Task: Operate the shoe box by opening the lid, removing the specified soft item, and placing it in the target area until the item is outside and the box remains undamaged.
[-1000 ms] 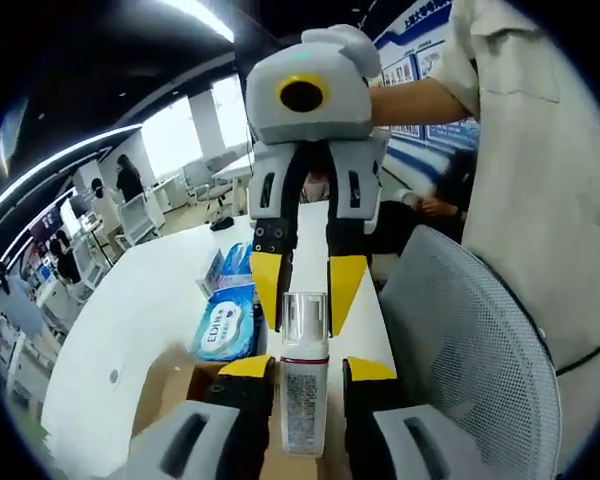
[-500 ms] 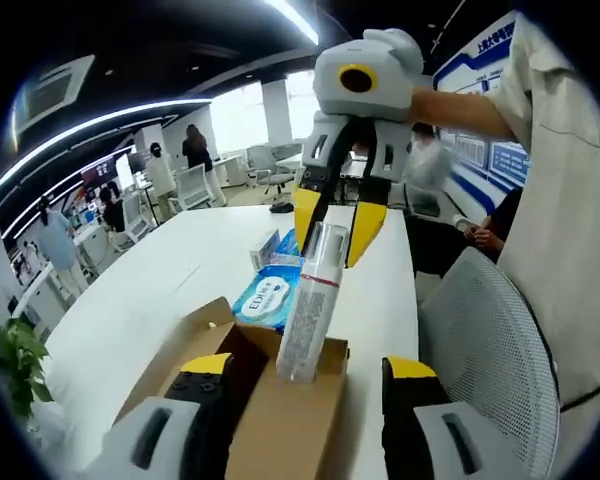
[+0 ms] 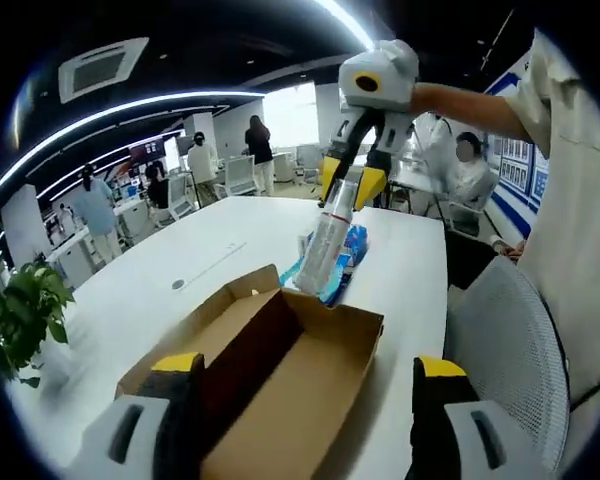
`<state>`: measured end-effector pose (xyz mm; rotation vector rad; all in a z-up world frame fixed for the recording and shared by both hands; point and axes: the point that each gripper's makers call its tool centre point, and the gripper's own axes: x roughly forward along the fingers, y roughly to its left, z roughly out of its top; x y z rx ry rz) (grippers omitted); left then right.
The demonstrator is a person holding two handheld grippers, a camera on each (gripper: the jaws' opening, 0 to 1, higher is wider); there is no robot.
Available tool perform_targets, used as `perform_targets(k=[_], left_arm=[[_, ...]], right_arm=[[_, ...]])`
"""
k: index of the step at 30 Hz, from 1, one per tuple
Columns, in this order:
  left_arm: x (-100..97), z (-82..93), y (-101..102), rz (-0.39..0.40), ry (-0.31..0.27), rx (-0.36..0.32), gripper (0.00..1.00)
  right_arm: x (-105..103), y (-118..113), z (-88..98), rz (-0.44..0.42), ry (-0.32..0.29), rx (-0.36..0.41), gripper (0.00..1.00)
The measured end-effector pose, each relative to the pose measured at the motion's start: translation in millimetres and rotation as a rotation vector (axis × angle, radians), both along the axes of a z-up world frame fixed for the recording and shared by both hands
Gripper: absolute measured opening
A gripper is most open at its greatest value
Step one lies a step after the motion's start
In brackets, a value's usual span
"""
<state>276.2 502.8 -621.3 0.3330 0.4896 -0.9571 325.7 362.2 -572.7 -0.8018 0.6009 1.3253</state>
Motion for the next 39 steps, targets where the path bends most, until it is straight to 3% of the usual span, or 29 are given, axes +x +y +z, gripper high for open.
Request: perform_targets(k=[7,21,31,39], left_arm=[[2.8,-5.9,27,0.083,-0.001,-0.001,1.00],[-9.7,-9.7,67,0.227,0.006,-0.033,1.00],[-11.6,-7.3,77,0.283,-0.002,-0.048,1.00],[-16.7,-7.2,77,0.294,-0.002,-0.046,0.99]], right_arm=[[28,-12,-2.4,-0.006,-0.014,-0.073,0.17],[79,-28,-20.5,0.011,-0.024,-0.245,0.17],[108,-36,-32.5,0.008,-0.012,-0.315,0.17],[109,-34,-25.8,0.008,0.017,-0.308,0.17]])
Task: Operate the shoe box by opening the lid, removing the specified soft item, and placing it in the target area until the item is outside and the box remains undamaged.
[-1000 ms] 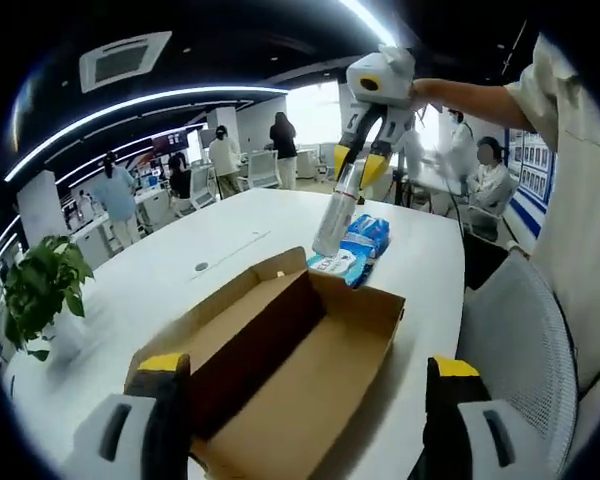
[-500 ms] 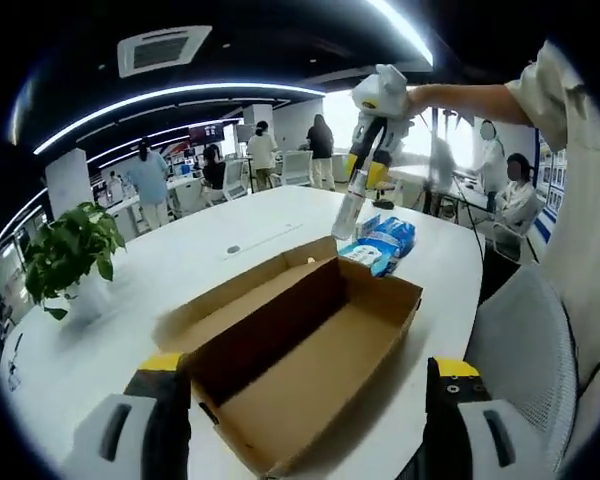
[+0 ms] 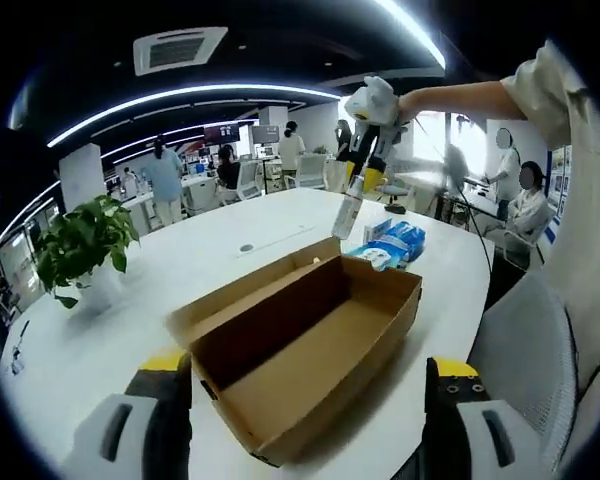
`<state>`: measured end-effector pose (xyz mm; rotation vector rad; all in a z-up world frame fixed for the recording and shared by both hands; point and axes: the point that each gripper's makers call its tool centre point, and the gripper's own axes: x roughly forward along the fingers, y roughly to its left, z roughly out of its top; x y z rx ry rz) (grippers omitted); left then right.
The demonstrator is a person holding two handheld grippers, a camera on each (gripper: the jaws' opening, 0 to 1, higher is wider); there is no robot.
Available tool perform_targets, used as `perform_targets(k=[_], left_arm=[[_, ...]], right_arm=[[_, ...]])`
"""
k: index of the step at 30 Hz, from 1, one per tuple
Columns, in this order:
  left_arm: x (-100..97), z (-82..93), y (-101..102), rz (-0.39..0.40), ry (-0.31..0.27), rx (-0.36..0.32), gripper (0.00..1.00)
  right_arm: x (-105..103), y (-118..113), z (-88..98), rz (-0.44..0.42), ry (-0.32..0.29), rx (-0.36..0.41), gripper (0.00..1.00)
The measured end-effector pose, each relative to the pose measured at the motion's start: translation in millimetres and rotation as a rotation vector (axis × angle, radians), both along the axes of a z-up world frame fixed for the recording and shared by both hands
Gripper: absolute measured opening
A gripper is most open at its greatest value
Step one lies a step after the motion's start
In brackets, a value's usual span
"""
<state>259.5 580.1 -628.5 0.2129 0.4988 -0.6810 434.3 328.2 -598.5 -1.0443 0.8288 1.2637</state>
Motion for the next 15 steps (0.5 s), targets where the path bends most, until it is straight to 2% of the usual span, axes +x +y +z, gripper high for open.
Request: perform_targets(k=[8,12,15], left_arm=[[-0.7,-1.1,2,0.016,0.003,-0.008,0.98],[-0.9,-3.7,5,0.028,0.007,-0.007,0.97],[-0.7,-4.8,7,0.037,0.010,-0.013,0.96]], right_arm=[[0,-7,3.5,0.025,0.007,-0.036,0.17],[8,-18,1.8,0.031,-0.010,-0.075,0.17],[14,-30,-5.2,0.041,-0.029,-0.136,0.17]])
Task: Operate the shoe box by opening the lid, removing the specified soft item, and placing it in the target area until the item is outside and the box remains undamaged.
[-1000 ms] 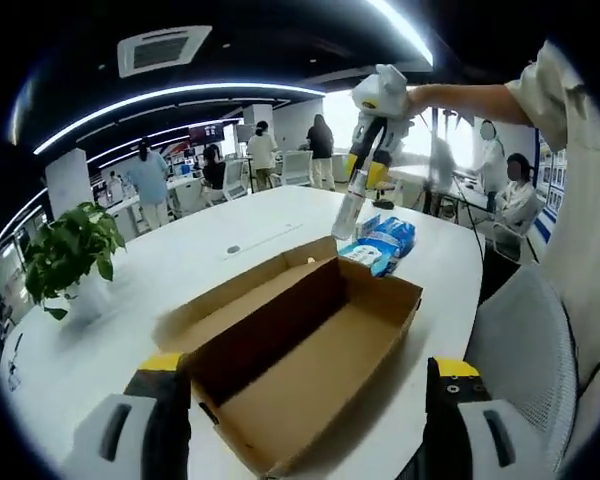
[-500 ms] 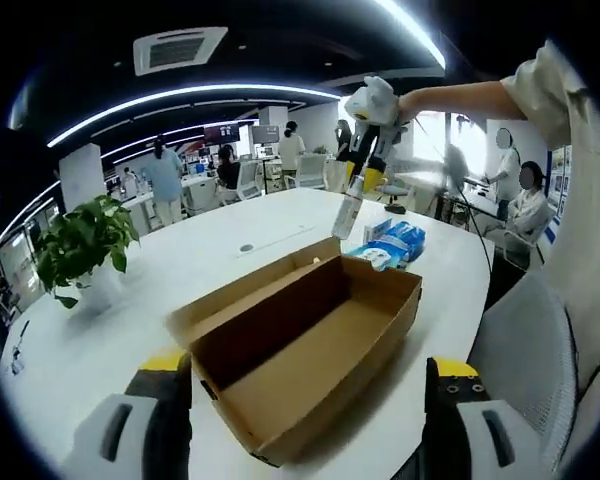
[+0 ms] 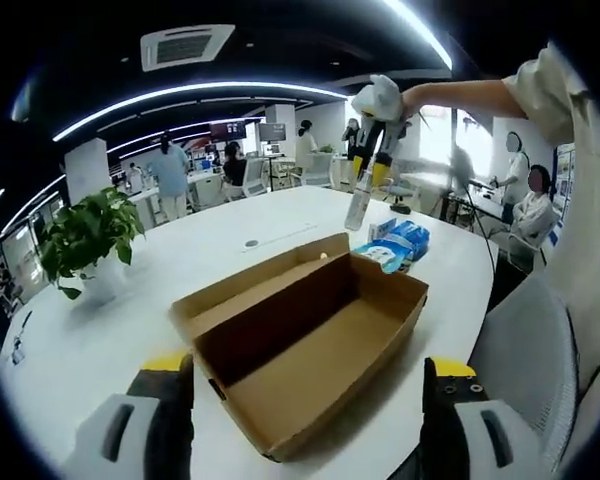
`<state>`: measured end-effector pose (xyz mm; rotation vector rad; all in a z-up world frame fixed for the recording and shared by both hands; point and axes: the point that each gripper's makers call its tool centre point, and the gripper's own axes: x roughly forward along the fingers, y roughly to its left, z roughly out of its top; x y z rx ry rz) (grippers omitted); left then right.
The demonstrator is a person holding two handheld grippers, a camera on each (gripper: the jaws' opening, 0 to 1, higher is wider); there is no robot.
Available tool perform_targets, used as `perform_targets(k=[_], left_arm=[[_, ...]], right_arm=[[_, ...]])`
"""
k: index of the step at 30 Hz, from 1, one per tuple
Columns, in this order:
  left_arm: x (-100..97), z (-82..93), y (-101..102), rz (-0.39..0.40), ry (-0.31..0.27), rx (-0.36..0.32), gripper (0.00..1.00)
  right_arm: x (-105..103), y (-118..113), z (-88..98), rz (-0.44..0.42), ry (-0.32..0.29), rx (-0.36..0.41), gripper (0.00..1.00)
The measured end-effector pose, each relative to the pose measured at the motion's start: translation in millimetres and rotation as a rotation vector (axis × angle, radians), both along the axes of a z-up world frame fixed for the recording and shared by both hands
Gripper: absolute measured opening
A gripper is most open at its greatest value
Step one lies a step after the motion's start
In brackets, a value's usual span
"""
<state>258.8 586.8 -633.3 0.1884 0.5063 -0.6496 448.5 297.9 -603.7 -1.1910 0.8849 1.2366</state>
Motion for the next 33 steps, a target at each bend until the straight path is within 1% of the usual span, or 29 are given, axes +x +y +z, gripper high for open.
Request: perform_targets(k=[5,9,14,18,21,24,27,30,33], left_arm=[[0.6,-2.0,3,0.020,-0.001,0.005,0.93],[0.6,-3.1,7,0.043,-0.004,0.004,0.89],[-0.8,-6.0,10,0.064,-0.003,0.008,0.85],[-1.6,-10.1,16,0.087,-0.002,0.021,0.80],[-3.1,-12.5,19,0.099,0.003,0.024,0.80],[-5.9,-13.3,22,0.114,0.007,0.018,0.79],[-7.2,-15.0,25,0.125,0.009,0.016,0.78],[-8.2,-18.1,28,0.136,0.016,0.019,0.75],[-9.0,-19.9,28,0.141,0.021,0.020,0.74]], right_arm=[[7,-13,-21.9,0.014,-0.008,-0.084,0.17],[13,-11,-32.4,0.019,-0.014,-0.100,0.17],[28,-4,-44.0,0.029,-0.036,-0.118,0.17],[33,-2,-56.4,0.016,-0.015,-0.144,0.17],[35,-2,-63.2,0.013,-0.004,-0.165,0.17],[38,-2,-72.1,-0.010,0.023,-0.175,0.17],[37,-4,-77.7,-0.001,0.037,-0.199,0.17],[38,-7,-82.4,-0.013,0.045,-0.218,0.17],[39,-11,-87.7,-0.015,0.055,-0.237,0.17]])
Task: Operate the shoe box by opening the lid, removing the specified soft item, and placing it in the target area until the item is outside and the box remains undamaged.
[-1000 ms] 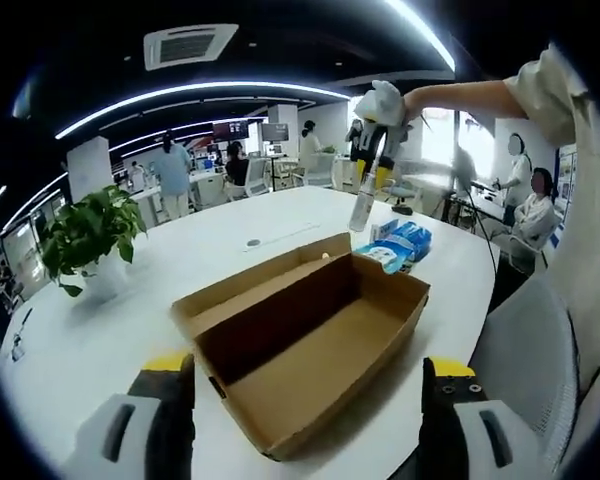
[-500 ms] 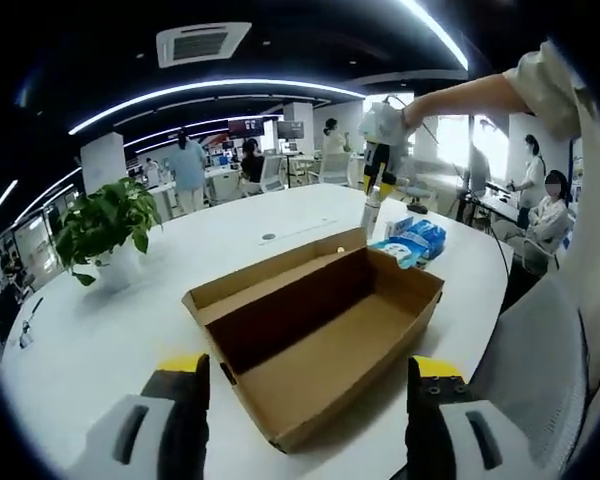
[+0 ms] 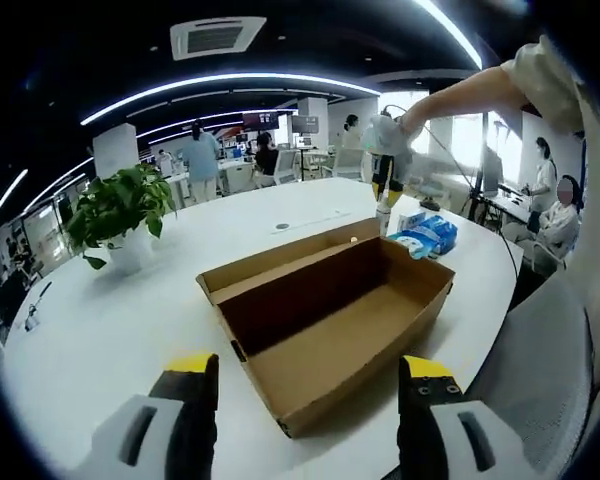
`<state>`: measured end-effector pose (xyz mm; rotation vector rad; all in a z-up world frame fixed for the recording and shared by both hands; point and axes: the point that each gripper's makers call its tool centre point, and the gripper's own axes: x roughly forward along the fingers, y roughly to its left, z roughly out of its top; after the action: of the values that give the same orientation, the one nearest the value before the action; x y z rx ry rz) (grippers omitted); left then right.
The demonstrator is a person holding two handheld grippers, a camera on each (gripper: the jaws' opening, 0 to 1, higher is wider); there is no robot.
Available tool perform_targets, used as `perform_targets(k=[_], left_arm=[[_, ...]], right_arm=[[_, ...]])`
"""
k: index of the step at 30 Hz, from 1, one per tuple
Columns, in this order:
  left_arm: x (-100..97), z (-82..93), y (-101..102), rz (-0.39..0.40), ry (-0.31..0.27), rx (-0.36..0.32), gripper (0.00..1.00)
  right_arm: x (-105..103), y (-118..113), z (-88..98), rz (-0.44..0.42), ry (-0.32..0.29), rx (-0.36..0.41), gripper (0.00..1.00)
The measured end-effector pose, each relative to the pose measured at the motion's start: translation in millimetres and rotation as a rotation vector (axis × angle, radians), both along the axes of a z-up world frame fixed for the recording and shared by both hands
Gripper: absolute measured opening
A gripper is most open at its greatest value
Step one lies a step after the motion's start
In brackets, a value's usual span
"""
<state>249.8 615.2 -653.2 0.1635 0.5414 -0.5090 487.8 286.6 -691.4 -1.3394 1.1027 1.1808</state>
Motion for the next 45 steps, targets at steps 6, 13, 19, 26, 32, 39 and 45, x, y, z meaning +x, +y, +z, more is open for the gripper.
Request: perform_targets(k=[6,13,19,26,32,39,45], left_arm=[[-0.1,-3.6,-1,0.003,0.009,0.004,0.73],[-0.4,-6.4,-2,0.001,0.018,0.010,0.71],[0.4,-7.9,-1,0.008,0.024,0.014,0.68],[2.1,-8.2,1,0.023,0.026,0.018,0.64],[1.2,-10.1,2,0.025,0.029,0.017,0.63],[0.4,-12.4,3,0.032,0.035,0.015,0.62],[0.8,-15.0,4,0.033,0.038,0.017,0.61]], right_arm=[[-1,-3,-6.6,0.001,0.014,-0.020,0.17],[1,-5,-12.2,-0.009,0.019,-0.022,0.18],[6,-1,-11.0,-0.029,0.011,-0.001,0.19],[8,-3,-9.8,-0.040,0.000,0.006,0.18],[11,-2,-9.5,-0.050,-0.015,0.028,0.17],[4,-1,-9.6,-0.051,0.018,0.024,0.17],[7,-3,-9.5,-0.045,0.000,0.020,0.18]])
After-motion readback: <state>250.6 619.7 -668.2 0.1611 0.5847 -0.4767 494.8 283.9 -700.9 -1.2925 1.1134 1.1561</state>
